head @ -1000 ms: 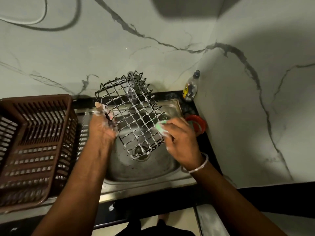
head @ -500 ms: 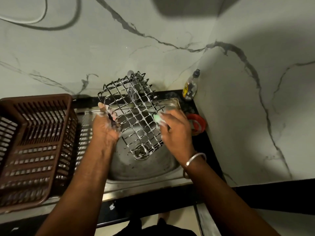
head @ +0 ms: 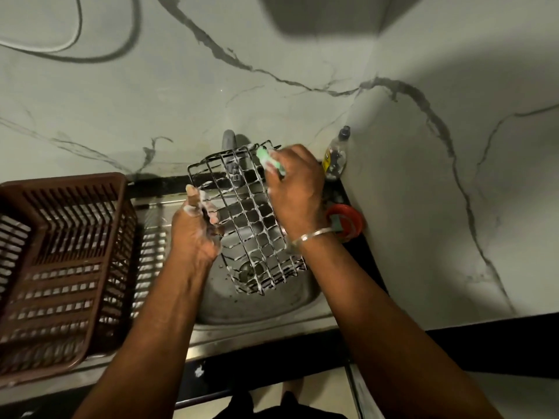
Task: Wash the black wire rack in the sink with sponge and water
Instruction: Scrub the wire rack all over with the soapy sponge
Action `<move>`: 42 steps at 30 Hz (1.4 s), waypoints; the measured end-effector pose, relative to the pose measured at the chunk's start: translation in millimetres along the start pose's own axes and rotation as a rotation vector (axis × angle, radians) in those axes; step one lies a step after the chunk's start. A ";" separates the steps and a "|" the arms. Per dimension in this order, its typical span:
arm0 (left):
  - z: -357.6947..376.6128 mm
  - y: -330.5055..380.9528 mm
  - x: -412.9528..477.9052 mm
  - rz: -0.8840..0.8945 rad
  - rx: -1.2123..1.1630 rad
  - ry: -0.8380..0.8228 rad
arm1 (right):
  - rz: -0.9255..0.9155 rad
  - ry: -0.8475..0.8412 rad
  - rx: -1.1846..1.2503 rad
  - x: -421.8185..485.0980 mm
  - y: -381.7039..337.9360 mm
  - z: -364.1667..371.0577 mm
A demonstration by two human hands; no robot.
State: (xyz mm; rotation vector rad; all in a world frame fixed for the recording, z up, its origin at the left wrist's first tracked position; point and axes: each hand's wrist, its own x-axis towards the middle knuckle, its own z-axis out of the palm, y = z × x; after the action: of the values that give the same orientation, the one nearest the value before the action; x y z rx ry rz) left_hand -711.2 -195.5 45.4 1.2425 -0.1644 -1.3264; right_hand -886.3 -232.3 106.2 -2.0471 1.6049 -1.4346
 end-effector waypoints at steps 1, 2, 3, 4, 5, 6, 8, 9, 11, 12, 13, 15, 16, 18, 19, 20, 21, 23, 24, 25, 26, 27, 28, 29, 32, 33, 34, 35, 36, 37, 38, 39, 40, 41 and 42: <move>-1.2 0.5 1.6 0.008 0.010 -0.005 | -0.010 0.009 -0.007 3.5 -0.6 1.6; -1.4 1.7 2.6 0.020 0.004 -0.026 | -0.035 0.012 -0.023 0.6 1.6 1.3; -3.5 4.0 5.2 0.035 -0.016 -0.047 | -0.057 0.003 -0.044 -7.5 3.4 -2.0; -5.6 6.1 6.2 0.052 -0.037 -0.058 | -0.058 -0.024 -0.059 -18.6 4.6 -6.6; -7.0 7.2 6.7 0.059 -0.048 -0.059 | -0.047 -0.053 -0.057 -29.2 4.2 -12.0; -8.8 7.1 7.6 0.066 -0.049 -0.051 | -0.039 -0.071 -0.046 -35.0 2.9 -14.3; -8.0 4.1 6.7 0.065 -0.036 -0.039 | -0.022 -0.048 -0.020 -27.0 -1.6 -10.6; -5.7 2.6 5.1 0.059 -0.017 -0.035 | -0.004 -0.019 -0.010 -16.7 -2.4 -5.8; -1.4 -0.3 3.4 0.058 0.003 -0.062 | 0.031 0.061 0.013 5.7 -3.6 2.2; 0.7 -1.0 2.1 0.060 0.007 -0.078 | 0.042 0.103 0.025 13.1 -6.3 4.8; 1.5 -1.4 3.2 0.063 0.007 -0.085 | 0.030 0.125 0.035 16.0 -10.4 7.2; 2.9 -1.9 3.1 0.072 0.004 -0.091 | -0.097 0.091 0.059 10.8 -21.4 9.5; 2.0 -2.3 4.5 0.071 0.008 -0.087 | -0.180 0.053 0.064 7.1 -23.8 8.8; 0.6 -2.1 4.9 0.055 0.003 -0.080 | -0.241 0.033 0.039 8.3 -17.4 6.2; 0.3 -1.6 5.3 0.048 -0.009 -0.070 | -0.204 0.064 0.020 11.1 -11.4 4.1; -0.2 -1.7 6.3 0.045 -0.024 -0.064 | -0.150 0.100 0.011 12.8 -7.3 2.0; -0.9 -1.2 6.5 0.051 -0.031 -0.061 | -0.131 0.112 0.004 12.6 -5.9 1.2; -1.4 0.3 4.7 0.067 -0.012 -0.068 | -0.242 0.050 -0.041 5.5 -10.9 0.5; -0.6 1.5 3.2 0.072 -0.006 -0.071 | -0.313 0.001 -0.063 2.0 -12.1 -0.5; 0.5 3.3 1.2 0.074 -0.001 -0.073 | -0.327 -0.017 -0.073 1.0 -10.1 -1.0; 1.8 3.5 0.6 0.076 0.000 -0.076 | -0.273 0.005 -0.081 2.5 -5.9 -1.7; 3.6 3.4 -0.5 0.074 -0.006 -0.083 | -0.184 0.058 -0.083 4.6 -1.9 -1.8; 5.0 3.1 -1.2 0.077 -0.006 -0.080 | -0.113 0.104 -0.073 5.4 -0.6 -1.2; 6.6 2.4 -1.5 0.083 0.001 -0.077 | -0.088 0.115 -0.055 4.0 -3.8 0.2; 7.1 -1.5 -4.5 0.122 0.016 -0.061 | -0.214 -0.018 0.004 -5.0 -23.3 1.7; 7.1 -1.7 -5.6 0.128 0.002 -0.057 | -0.241 -0.043 0.016 -2.9 -22.9 -1.0; 7.3 -1.2 -8.2 0.148 0.000 -0.065 | -0.217 -0.032 0.016 2.1 -18.9 -4.2; 8.4 -0.3 -11.2 0.178 0.017 -0.090 | -0.140 0.008 0.005 8.2 -13.4 -7.8; 9.0 -0.7 -12.7 0.215 0.051 -0.120 | -0.031 0.044 -0.002 13.1 -7.8 -10.0; 11.5 -0.7 -16.2 0.256 0.091 -0.150 | 0.060 0.050 0.008 15.3 -5.8 -12.1; 13.9 -1.3 -18.2 0.297 0.129 -0.164 | 0.098 0.029 0.040 13.6 -9.9 -11.9; 16.5 -2.0 -20.0 0.328 0.160 -0.167 | 0.076 -0.014 0.075 9.1 -18.4 -10.9; 18.9 -3.0 -21.1 0.352 0.175 -0.167 | 0.029 -0.071 0.111 3.3 -29.4 -9.7; 20.1 -3.8 -20.6 0.375 0.175 -0.165 | -0.030 -0.136 0.148 -2.4 -39.3 -8.9; 20.3 -4.8 -20.3 0.392 0.159 -0.171 | -0.092 -0.187 0.178 -6.8 -44.7 -8.2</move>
State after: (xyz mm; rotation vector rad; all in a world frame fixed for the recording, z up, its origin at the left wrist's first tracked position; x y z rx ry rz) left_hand -735.2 -190.2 61.0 1.1552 -0.6137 -1.0888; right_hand -862.8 -205.3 134.9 -2.1047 1.2792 -1.3173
